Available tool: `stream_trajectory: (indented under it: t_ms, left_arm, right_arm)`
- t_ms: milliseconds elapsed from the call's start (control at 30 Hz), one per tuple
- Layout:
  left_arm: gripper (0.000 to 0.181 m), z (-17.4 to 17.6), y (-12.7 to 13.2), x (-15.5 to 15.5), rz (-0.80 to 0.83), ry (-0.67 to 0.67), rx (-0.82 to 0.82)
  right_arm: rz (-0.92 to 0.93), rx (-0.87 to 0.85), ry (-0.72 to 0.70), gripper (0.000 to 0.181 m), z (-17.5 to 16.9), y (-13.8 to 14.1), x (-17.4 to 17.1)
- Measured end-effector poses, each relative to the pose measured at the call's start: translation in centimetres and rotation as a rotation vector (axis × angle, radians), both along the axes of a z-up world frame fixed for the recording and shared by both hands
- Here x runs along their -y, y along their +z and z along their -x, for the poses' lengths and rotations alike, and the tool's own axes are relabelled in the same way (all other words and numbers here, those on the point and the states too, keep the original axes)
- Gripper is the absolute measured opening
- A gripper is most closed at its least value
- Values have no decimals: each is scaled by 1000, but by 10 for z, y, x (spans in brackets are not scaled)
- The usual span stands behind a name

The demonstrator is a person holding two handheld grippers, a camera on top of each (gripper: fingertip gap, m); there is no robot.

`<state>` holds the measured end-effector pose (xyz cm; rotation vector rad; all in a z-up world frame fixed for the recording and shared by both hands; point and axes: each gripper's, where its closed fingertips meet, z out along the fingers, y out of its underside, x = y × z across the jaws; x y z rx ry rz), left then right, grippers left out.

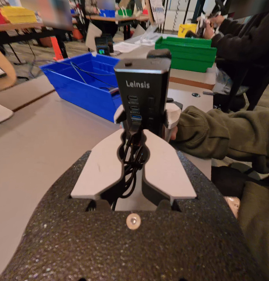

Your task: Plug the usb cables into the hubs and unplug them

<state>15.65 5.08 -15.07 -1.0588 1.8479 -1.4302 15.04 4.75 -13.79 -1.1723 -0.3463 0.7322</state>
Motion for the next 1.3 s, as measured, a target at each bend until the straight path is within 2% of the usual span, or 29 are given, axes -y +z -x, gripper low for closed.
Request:
stream_trajectory:
  t_ms: [67, 167, 233, 300, 433, 533, 667, 700, 767, 833, 933, 1133, 1300]
  left_arm:
    - [32, 7, 19, -21, 30, 74, 75]
    - [34, 27, 43, -75, 105, 232, 196]
    - [35, 38, 34, -113, 121, 331, 195]
    - [35, 45, 11, -138, 155, 389, 133]
    - [34, 49, -24, -150, 196, 389, 66]
    - [34, 48, -43, -151, 123, 380, 11]
    - [34, 45, -50, -147, 101, 363, 16]
    - [34, 45, -53, -146, 102, 360, 10]
    - [33, 44, -53, -144, 106, 350, 4]
    - [32, 45, -52, -143, 106, 342, 15]
    - [30, 46, -51, -143, 112, 337, 17]
    - [30, 48, -51, -136, 108, 298, 14]
    - [29, 50, -53, -130, 82, 277, 7]
  right_arm:
    - [21, 35, -40, 61, -3, -3, -3]
    - [71, 92, -122, 62, -9, 0, -7]
    - [89, 147, -168, 61, -10, 12, -8]
    - [86, 229, -207, 62, -8, 32, -8]
    - [117, 425, -283, 62, -20, 88, -9]
    - [112, 524, -390, 61, -44, 153, -3]
    - [111, 574, -599, 61, -96, 237, 13]
    - [134, 576, -677, 61, -114, 251, 16]
    - [236, 612, -808, 61, -153, 261, 24]
    - [352, 639, -978, 61, -194, 258, 33]
    - [537, 606, -1100, 61, -244, 223, 41]
    - [804, 434, -1006, 61, -272, 107, 28]
    - [878, 236, -962, 61, -280, 53, 16]
